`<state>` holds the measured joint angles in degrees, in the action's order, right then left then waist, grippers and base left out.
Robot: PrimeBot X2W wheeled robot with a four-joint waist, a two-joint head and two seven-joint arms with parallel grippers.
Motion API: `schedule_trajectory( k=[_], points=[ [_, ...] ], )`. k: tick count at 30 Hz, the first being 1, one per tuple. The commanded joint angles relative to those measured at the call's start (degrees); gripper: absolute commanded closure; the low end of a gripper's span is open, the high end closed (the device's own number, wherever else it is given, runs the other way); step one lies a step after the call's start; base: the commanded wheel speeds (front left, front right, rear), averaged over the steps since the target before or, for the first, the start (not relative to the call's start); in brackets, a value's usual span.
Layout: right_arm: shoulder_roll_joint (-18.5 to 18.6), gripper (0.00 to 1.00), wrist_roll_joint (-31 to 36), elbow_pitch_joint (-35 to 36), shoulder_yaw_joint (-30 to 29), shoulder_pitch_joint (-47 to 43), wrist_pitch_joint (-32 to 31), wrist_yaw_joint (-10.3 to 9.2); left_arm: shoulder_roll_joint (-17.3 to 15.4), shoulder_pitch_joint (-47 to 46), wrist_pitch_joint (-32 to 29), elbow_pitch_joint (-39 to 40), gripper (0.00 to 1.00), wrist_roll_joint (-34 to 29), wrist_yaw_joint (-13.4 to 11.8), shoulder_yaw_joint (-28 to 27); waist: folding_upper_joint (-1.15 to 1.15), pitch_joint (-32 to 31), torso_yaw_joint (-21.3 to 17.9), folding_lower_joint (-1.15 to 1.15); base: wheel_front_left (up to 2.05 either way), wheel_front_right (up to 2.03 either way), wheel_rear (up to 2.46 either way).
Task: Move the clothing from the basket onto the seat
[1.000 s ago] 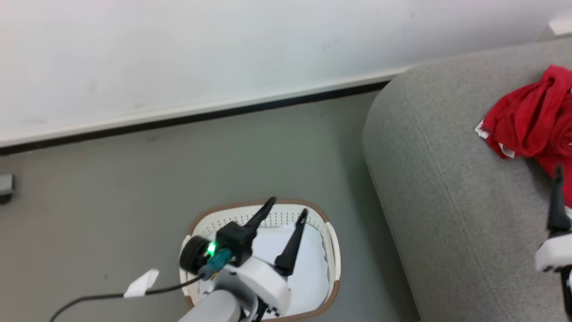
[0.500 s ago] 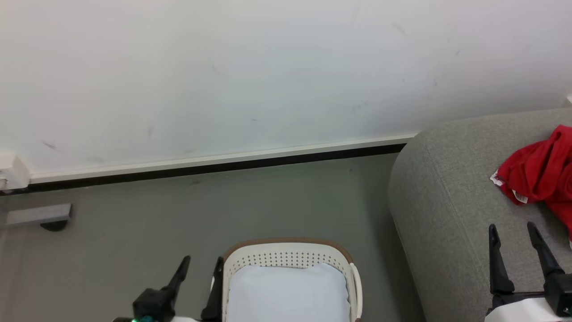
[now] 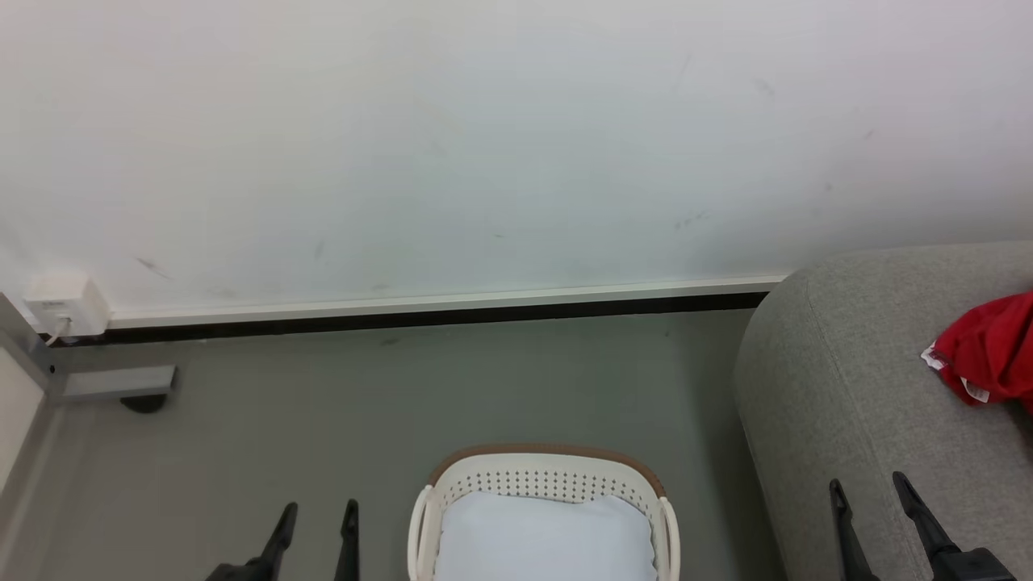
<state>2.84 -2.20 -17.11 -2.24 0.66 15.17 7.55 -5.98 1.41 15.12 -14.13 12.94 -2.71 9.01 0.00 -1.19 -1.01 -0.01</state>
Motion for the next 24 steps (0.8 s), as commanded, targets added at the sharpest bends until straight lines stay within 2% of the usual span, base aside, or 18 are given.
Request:
schedule_trajectory(
  k=[1, 7, 15, 16, 20, 24],
  points=[
    [0.1, 0.00, 0.0, -0.3, 0.2, -0.9, 0.0, -0.13, 0.4, 0.8, 0.0, -0.2, 0.00, -1.0, 0.7, -0.8, 0.00, -0.1, 0.2, 0.01, 0.00, 0.00, 0.00],
    [0.1, 0.00, -0.8, -0.4, 0.6, -0.7, 0.0, -0.13, 1.9, 0.7, 0.0, -0.9, 0.00, -3.4, 2.7, -3.3, 0.00, -0.2, 0.5, 0.01, 0.00, 0.00, 0.00],
    [0.1, 0.00, -0.7, -0.5, 0.9, -0.1, 0.0, -0.13, 2.7, 0.5, 0.0, -1.3, 0.00, -4.4, 4.0, -5.0, 0.00, -0.5, 0.6, 0.01, 0.00, 0.00, 0.00],
    [0.0, 1.00, -0.8, -0.4, 0.9, -0.1, 0.0, 0.00, 2.8, 0.2, 0.0, -1.3, 1.00, -4.3, 4.0, -4.9, 0.00, -0.5, 0.6, 0.01, 0.00, 0.00, 0.00],
    [-0.4, 1.00, -0.9, -2.3, 0.8, -0.7, -0.1, 0.01, 3.2, 0.7, -0.2, -3.4, 1.00, -4.2, 4.0, -4.7, 0.00, -0.5, 0.6, 0.01, 0.00, 0.00, 0.00],
    [-0.4, 1.00, -5.4, -2.7, 0.1, 0.0, -1.6, 0.01, 3.3, 0.0, -1.6, -3.7, 1.00, 0.0, 4.3, -5.6, 0.00, -0.5, 0.7, 0.01, 0.00, 0.00, 0.00]
  ],
)
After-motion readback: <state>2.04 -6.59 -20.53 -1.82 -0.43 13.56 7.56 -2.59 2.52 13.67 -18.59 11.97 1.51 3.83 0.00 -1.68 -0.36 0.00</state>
